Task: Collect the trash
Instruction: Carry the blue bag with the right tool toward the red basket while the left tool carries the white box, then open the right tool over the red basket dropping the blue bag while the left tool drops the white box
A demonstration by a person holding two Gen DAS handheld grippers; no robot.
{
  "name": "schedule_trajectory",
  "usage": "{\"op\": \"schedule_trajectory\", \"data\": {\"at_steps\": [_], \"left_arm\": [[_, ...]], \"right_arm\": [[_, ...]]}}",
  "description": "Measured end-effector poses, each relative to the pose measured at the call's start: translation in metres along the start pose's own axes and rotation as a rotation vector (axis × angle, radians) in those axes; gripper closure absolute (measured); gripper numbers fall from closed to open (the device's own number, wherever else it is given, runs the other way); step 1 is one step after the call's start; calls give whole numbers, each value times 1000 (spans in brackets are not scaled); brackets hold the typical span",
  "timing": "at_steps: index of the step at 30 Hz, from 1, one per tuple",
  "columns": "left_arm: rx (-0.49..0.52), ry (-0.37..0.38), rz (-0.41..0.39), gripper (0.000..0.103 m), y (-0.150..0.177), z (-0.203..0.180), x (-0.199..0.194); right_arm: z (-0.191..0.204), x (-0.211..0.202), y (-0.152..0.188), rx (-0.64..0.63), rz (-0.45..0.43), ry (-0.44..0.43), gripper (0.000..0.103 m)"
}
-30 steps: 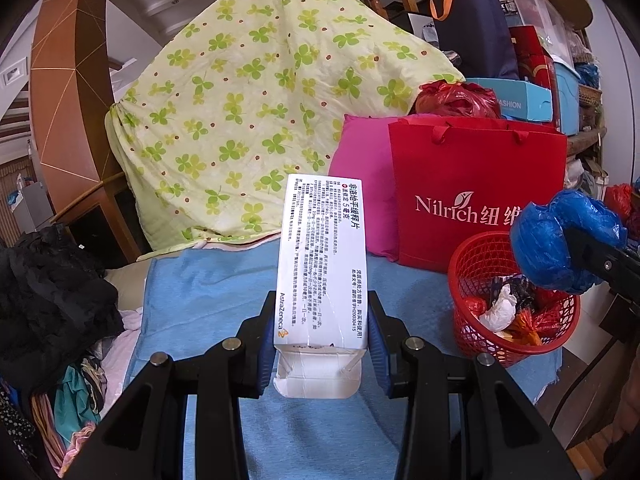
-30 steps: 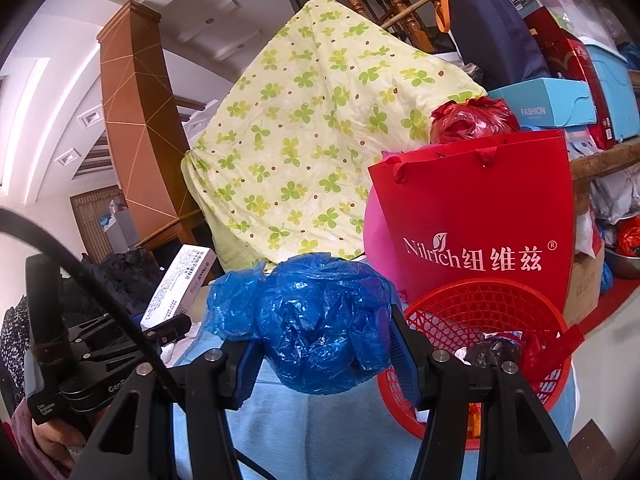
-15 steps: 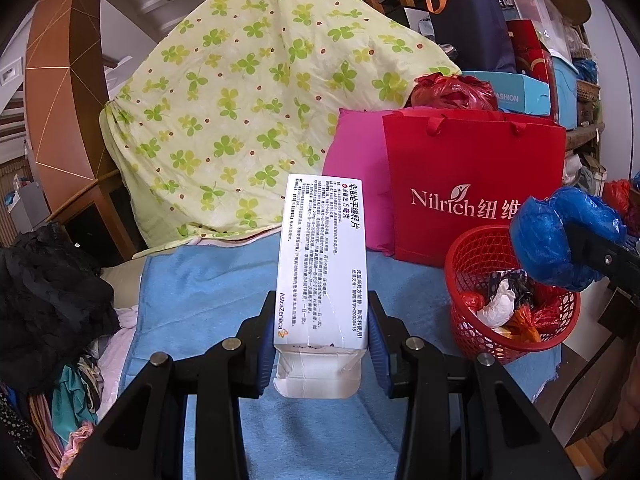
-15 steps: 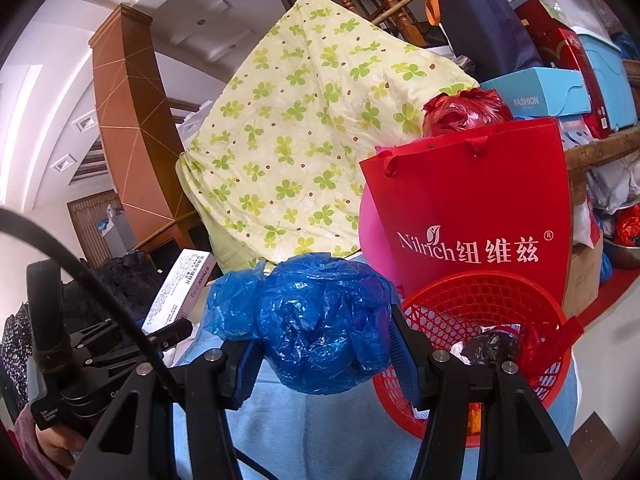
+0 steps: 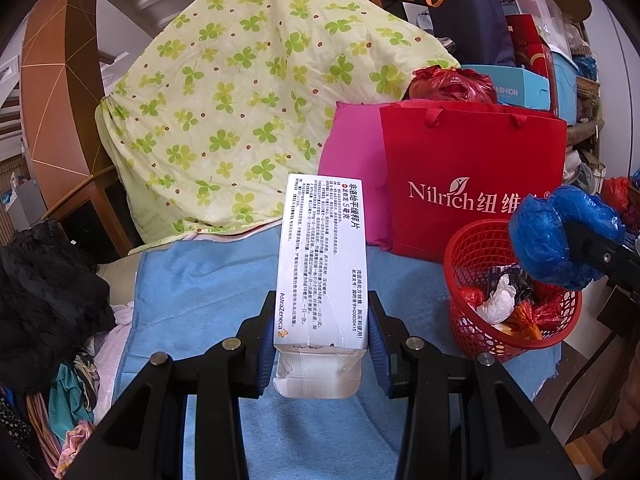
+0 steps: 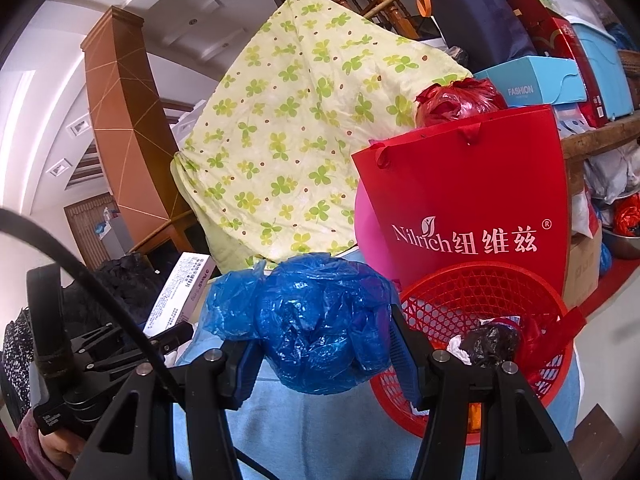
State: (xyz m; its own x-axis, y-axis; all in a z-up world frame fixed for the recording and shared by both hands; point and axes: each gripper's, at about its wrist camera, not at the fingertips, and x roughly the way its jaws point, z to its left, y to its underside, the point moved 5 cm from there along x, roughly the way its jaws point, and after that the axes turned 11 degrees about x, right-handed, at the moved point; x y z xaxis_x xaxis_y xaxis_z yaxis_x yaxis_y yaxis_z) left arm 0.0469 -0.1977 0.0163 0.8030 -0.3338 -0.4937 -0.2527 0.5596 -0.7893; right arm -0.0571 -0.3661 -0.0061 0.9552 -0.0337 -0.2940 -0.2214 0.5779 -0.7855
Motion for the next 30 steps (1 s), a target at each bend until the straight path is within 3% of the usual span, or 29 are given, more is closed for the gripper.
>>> {"op": "schedule_trajectory", "data": {"at_steps": [30], "left_arm": [[34, 45, 32, 60, -7, -25, 29]], "right_arm": [[-31, 14, 1, 65, 8, 51, 44]]}}
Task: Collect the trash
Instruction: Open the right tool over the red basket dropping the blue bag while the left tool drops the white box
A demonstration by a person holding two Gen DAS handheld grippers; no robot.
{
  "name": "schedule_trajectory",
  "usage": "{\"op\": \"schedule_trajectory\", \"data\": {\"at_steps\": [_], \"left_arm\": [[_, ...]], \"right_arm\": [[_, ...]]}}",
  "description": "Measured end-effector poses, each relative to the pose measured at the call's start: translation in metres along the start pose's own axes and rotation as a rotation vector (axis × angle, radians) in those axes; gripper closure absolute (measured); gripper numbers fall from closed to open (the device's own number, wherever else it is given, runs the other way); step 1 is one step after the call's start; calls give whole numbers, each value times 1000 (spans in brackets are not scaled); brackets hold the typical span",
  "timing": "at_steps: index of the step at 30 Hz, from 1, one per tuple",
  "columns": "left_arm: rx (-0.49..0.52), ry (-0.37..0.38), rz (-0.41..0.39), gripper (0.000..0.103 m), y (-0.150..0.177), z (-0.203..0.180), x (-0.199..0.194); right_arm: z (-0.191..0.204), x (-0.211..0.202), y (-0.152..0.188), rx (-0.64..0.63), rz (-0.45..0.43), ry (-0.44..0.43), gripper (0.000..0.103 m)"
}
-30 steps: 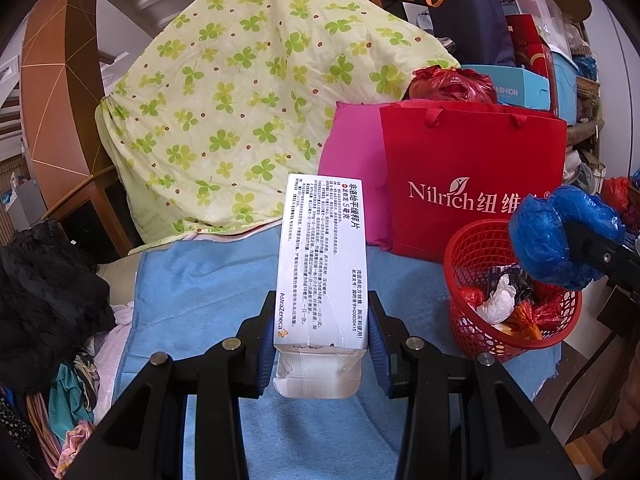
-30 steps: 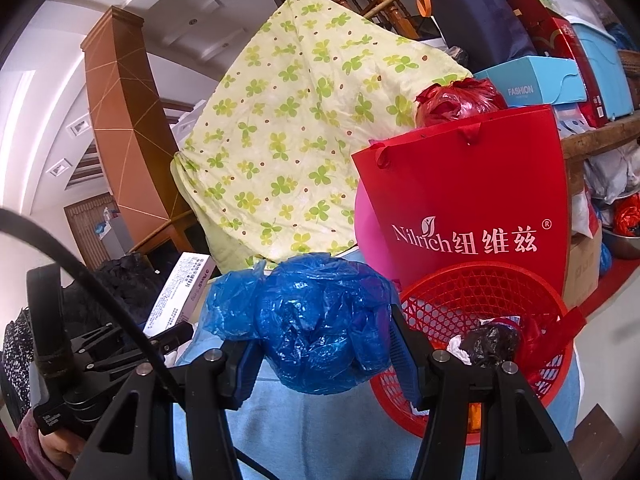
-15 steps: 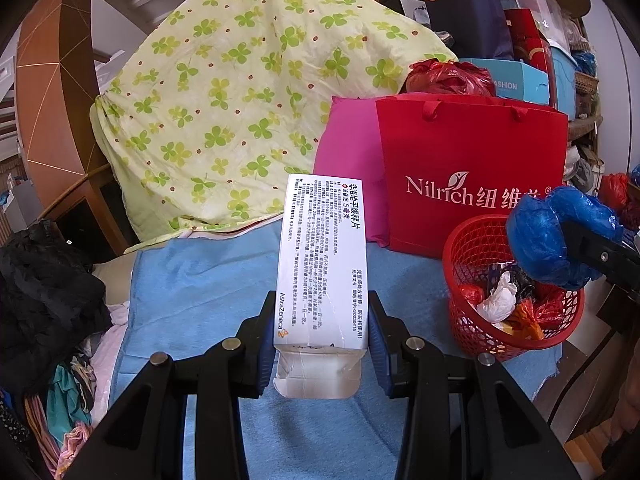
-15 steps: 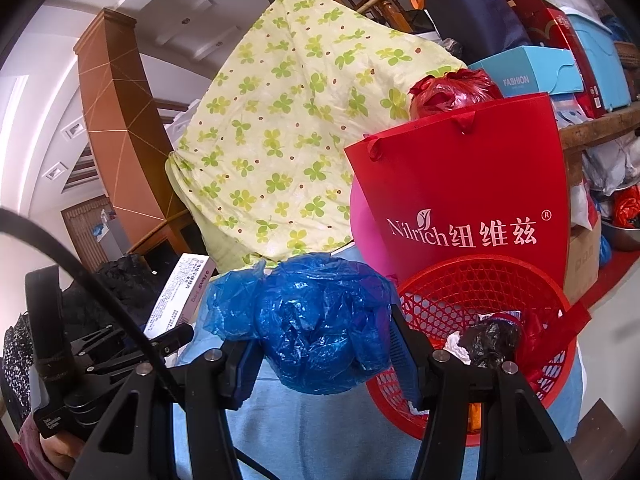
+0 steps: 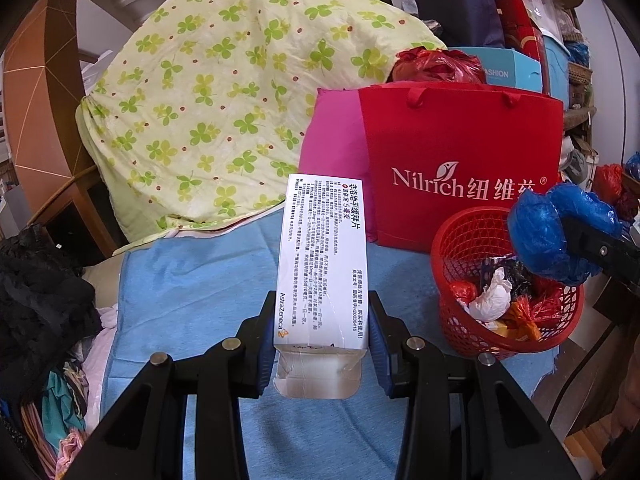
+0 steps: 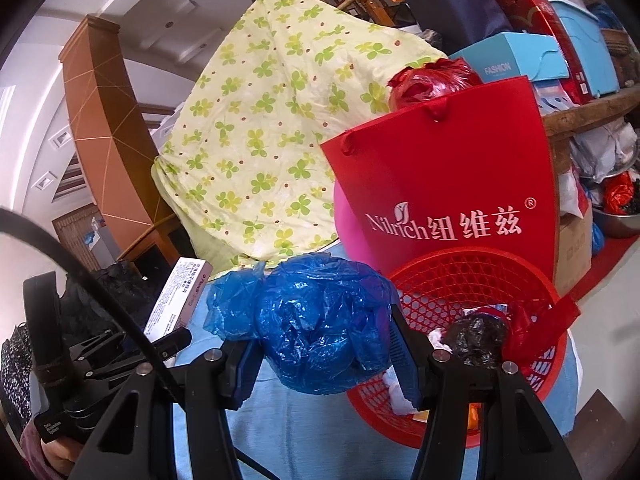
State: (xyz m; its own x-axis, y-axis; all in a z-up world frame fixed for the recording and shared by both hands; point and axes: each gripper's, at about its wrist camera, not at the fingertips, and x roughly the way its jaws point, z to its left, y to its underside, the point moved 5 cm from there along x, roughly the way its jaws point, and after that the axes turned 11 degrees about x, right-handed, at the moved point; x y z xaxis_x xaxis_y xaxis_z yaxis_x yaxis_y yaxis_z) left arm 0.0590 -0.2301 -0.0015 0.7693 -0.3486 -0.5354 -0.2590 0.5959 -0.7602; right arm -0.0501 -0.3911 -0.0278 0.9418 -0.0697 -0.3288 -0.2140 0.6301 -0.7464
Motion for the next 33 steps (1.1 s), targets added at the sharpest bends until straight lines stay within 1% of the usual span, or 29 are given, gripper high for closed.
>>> {"op": "schedule_trajectory", "data": {"at_steps": [6, 13, 17, 23, 25, 27, 28, 29, 31, 33], "left_arm": [[24, 29, 7, 60, -6, -19, 12], [58, 63, 22, 60, -11, -42, 29], [78, 102, 13, 60, -17, -58, 39], [134, 254, -27, 59, -26, -95, 57], [164, 340, -39, 59, -30, -114, 65], [201, 413, -49, 49, -33, -132, 74], [215, 424, -47, 40, -33, -139, 77], [226, 424, -44, 37, -32, -145, 80], [244, 425, -27, 37, -30, -153, 84], [247, 417, -9, 36, -27, -154, 83]], "right_arm": [[-19, -2, -5, 20, -12, 33, 44], [-50, 0, -11, 70, -17, 73, 43], [-67, 4, -14, 93, -16, 94, 44], [-94, 16, -22, 136, -17, 133, 41], [-104, 21, -27, 157, -28, 149, 41], [-116, 25, -32, 197, -44, 163, 39], [-123, 27, -35, 225, -46, 168, 38], [-130, 29, -38, 256, -44, 168, 37], [-140, 31, -40, 298, -40, 169, 37], [-143, 31, -40, 308, -37, 177, 37]]}}
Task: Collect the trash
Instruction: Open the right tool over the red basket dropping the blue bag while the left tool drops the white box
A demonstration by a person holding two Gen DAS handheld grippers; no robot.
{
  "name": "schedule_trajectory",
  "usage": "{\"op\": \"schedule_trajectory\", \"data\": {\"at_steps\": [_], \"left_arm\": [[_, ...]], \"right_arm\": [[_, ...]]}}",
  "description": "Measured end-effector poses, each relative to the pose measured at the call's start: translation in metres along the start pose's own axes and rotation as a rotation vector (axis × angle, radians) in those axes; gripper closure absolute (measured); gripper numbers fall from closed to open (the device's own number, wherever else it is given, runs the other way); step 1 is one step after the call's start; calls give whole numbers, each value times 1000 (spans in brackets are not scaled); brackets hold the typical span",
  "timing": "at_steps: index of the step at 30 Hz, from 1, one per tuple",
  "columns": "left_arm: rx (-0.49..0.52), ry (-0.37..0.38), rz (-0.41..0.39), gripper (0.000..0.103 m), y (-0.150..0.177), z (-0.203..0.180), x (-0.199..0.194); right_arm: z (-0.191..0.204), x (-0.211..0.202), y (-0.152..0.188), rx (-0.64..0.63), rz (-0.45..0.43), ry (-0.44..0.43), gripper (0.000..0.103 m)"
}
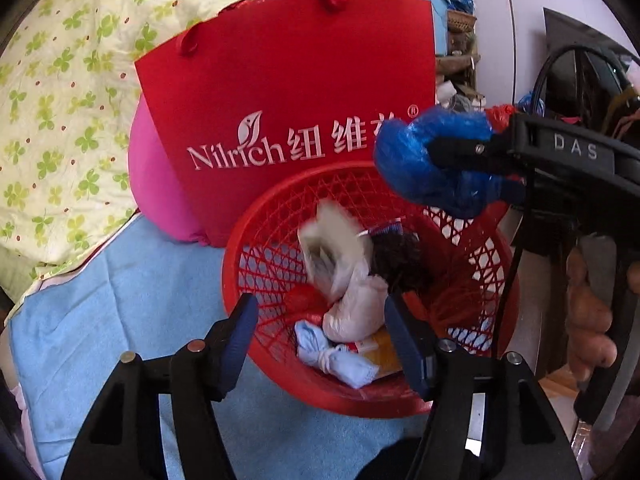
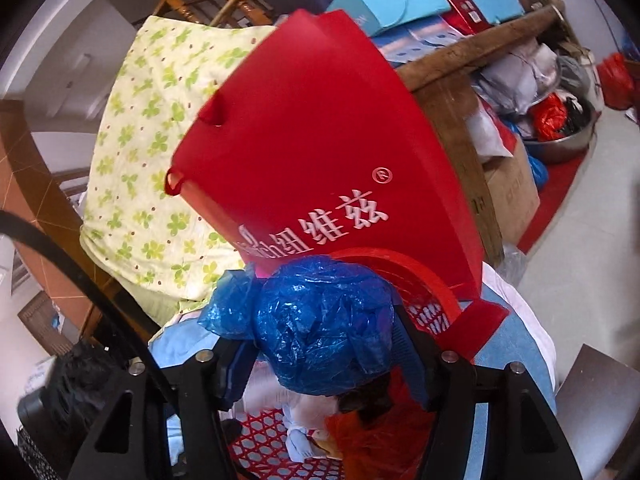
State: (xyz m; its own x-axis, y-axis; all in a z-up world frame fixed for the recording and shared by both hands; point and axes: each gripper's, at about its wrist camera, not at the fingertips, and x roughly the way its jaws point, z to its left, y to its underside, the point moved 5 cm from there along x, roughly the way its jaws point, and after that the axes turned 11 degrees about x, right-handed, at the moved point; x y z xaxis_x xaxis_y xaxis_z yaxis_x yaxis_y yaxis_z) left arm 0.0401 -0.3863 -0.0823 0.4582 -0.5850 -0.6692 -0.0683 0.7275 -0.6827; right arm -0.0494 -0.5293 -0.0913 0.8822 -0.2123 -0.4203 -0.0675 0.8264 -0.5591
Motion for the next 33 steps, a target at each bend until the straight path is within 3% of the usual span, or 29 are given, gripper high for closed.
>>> {"op": "schedule_trajectory", "data": {"at_steps": [4, 6, 12, 15, 19, 27, 29, 33], "left_arm": [[-26, -66, 27, 33, 8, 12, -15], [-46, -108, 31, 30, 14, 18, -32], [-52, -253, 3, 29, 28, 35, -88], [-65, -309, -20, 28, 36, 44, -117], [-83, -350, -39, 27, 43, 55, -140], [-129, -412, -76, 26, 60, 69, -183], [-140, -429, -82, 14, 64, 72, -192], [-155, -458, -111, 11, 69, 74, -211]], "right_arm": [[5, -7, 3, -8, 3, -7, 35], [12, -10, 6, -24, 2, -20, 26], [30, -21, 17, -29, -4, -9, 25], [51, -36, 26, -89, -19, -29, 25], [80, -57, 35, -175, -70, -17, 25], [125, -91, 48, -241, -107, -75, 25], [136, -99, 52, -264, -117, -86, 25], [160, -116, 63, -324, -140, -100, 25]]}}
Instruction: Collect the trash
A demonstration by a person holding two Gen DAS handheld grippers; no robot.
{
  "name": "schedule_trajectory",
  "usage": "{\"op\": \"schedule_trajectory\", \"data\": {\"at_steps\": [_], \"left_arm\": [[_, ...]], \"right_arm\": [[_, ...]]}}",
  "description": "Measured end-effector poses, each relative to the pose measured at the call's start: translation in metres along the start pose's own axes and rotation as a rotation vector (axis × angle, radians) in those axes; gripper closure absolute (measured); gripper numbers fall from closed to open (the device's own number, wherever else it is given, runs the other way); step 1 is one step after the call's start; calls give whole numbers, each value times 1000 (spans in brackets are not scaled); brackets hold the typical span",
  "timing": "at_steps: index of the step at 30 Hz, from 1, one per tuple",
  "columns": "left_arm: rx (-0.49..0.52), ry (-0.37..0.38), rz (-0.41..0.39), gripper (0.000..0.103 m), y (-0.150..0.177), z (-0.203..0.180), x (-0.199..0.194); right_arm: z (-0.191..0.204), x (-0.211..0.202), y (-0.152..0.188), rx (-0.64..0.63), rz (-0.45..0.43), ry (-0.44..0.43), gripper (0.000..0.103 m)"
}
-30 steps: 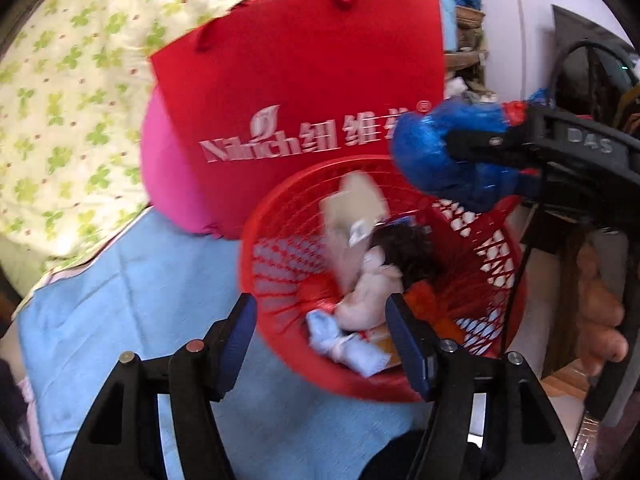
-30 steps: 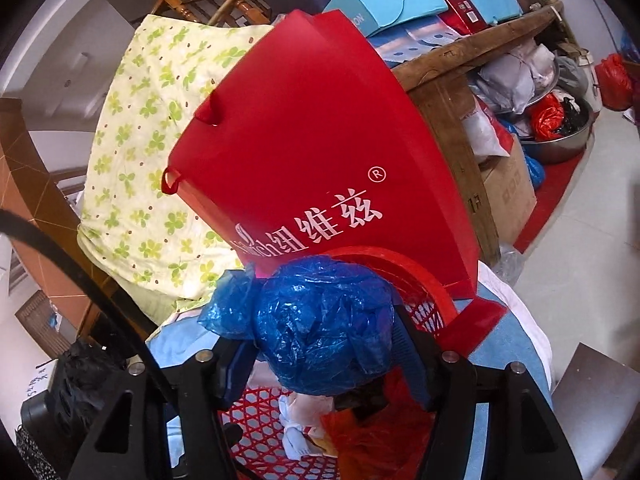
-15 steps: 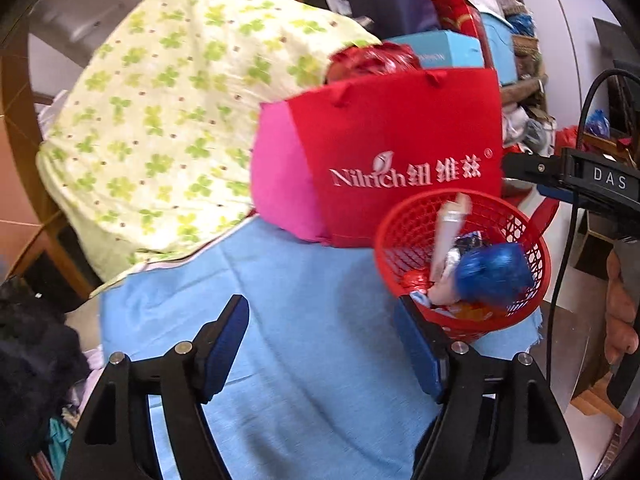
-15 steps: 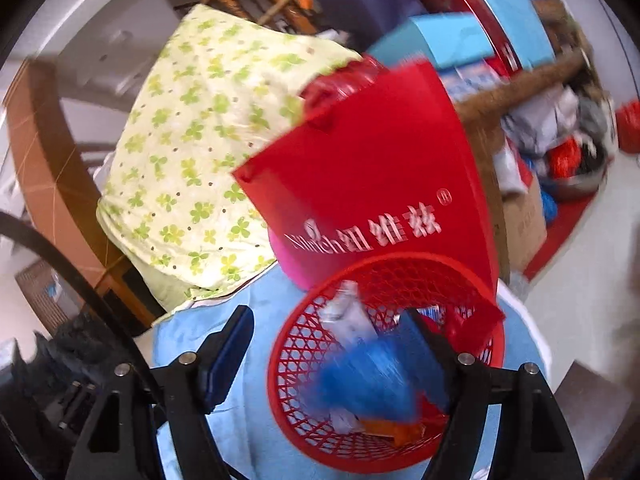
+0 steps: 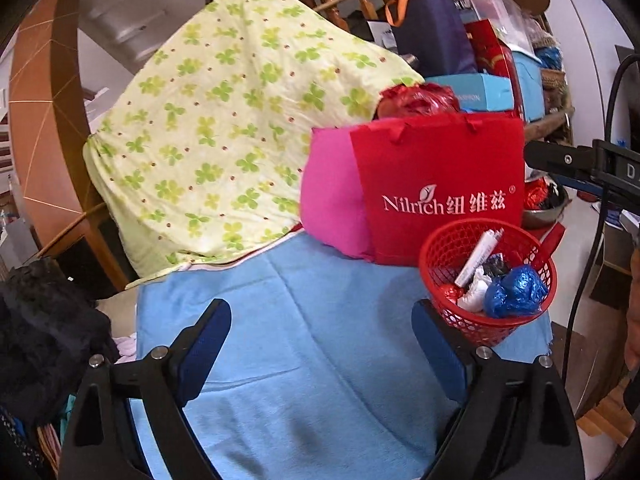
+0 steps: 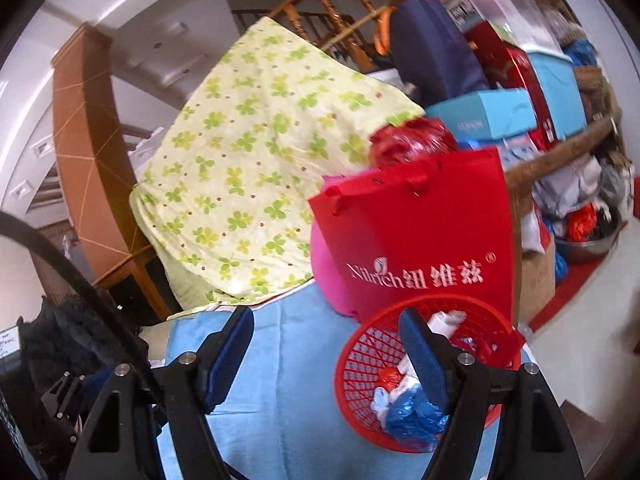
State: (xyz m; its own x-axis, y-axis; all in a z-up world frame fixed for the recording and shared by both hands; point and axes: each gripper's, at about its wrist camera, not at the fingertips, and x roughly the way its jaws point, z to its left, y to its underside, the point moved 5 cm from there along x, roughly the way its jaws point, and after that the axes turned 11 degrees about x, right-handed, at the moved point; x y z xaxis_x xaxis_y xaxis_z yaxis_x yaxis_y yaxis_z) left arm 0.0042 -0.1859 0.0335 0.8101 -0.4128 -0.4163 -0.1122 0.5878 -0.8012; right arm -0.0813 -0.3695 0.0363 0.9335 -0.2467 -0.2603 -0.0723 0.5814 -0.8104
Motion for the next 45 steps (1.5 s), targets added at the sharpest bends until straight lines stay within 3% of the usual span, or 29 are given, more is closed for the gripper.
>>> {"op": "schedule_trajectory", "data": {"at_steps": [27, 45], "left_arm": [[-139, -144, 5, 7, 18, 64, -67], [-175, -169, 18, 7, 26, 74, -87]], "right_arm": [[94, -69, 59, -275, 51, -61, 25], [110, -93, 54, -321, -18, -43, 25]]}}
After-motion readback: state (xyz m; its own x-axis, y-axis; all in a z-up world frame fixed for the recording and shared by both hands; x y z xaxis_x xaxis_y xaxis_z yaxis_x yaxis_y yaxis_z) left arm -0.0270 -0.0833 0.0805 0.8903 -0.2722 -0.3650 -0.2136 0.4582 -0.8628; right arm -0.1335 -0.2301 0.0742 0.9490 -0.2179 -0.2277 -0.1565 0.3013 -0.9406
